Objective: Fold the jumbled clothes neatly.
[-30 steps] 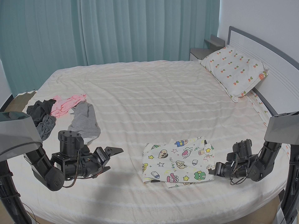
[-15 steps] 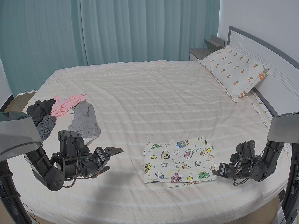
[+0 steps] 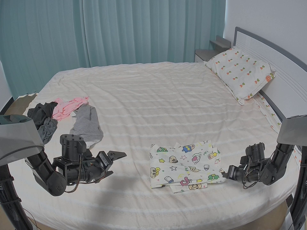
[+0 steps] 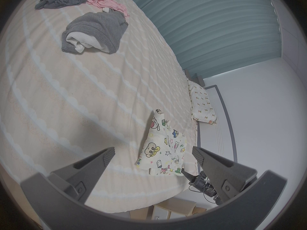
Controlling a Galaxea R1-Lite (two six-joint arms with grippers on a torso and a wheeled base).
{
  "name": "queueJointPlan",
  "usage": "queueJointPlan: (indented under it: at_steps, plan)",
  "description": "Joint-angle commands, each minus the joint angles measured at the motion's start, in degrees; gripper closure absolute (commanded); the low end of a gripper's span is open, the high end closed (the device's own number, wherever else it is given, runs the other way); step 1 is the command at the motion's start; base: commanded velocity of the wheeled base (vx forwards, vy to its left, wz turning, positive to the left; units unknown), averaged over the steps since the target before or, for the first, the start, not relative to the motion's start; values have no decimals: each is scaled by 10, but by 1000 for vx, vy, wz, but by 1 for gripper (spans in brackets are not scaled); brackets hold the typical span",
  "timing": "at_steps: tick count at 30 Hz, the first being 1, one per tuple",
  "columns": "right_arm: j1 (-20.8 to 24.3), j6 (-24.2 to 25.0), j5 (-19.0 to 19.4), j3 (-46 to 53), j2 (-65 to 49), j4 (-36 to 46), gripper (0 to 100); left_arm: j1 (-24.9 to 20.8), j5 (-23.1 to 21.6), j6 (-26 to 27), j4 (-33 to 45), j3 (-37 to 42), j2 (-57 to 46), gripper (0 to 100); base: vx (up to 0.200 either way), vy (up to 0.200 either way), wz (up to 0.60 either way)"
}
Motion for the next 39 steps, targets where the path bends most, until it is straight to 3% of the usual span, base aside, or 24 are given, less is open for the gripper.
queueJointPlan:
  at_steps: [1,5,24,25,39]
  plan:
    - [4,-17,-12,7,-2,1,100,0,0,0,0,0,1,0,0,0,0]
    - [5,-23,-31,7,3,1,100,0,0,0,0,0,2,0,0,0,0]
    - [24,-36,-35,26,-2,0,100,0,0,0,0,0,2,0,0,0,0]
    - [25,-38,-35,28,-2,1,0,-1,0,0,0,0,2,0,0,0,0]
    - [25,-37,-46,20,-35,-6,0,-11,-1,14,0,2,13,0,0,0,0]
